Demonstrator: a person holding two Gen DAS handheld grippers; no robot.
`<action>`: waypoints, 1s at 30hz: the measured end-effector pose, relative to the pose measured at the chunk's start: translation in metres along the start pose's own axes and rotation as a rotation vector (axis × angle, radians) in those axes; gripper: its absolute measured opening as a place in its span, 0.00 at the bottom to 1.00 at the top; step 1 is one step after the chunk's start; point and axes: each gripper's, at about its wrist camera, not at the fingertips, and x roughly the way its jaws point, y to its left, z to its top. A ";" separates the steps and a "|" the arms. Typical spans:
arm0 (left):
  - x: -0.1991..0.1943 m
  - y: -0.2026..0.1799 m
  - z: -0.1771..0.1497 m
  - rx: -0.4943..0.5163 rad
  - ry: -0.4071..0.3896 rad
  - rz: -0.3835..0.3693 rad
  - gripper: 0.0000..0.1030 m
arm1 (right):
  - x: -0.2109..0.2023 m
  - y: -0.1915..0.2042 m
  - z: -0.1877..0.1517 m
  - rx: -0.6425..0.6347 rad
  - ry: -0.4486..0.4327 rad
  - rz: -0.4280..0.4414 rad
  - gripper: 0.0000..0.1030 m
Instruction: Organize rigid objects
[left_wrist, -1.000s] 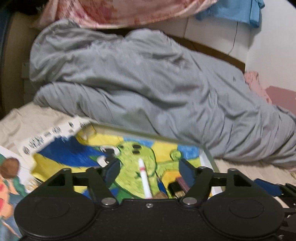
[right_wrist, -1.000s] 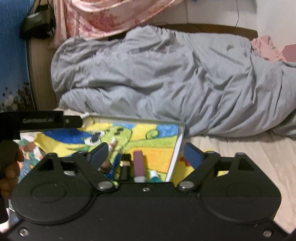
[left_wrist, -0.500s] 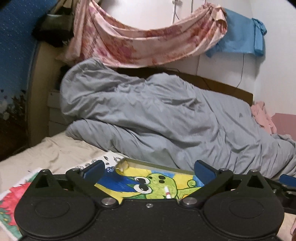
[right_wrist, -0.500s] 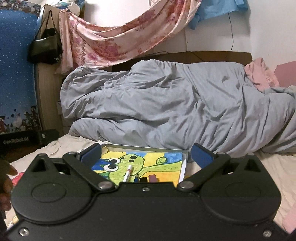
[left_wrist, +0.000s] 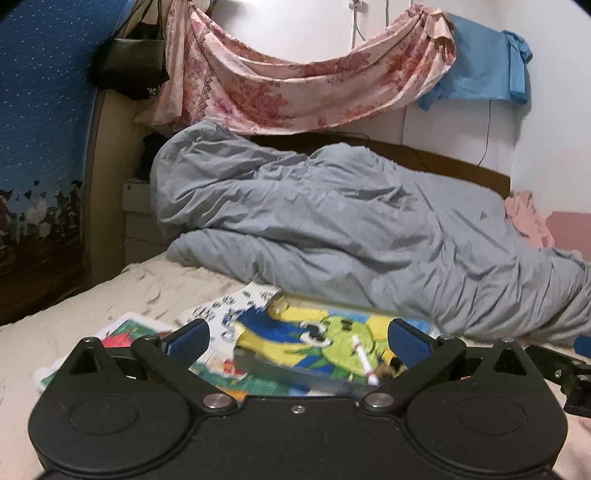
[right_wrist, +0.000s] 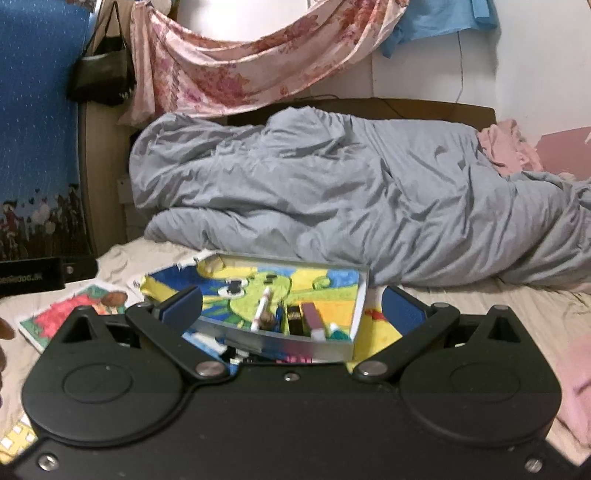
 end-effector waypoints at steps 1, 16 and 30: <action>-0.004 0.002 -0.004 0.001 0.007 0.005 0.99 | -0.003 0.004 -0.004 -0.005 0.012 -0.010 1.00; -0.039 0.012 -0.058 0.091 0.085 0.024 0.99 | -0.035 0.029 -0.044 -0.022 0.126 -0.078 1.00; -0.041 0.022 -0.078 0.106 0.117 0.011 0.99 | -0.018 0.036 -0.072 -0.039 0.199 -0.076 1.00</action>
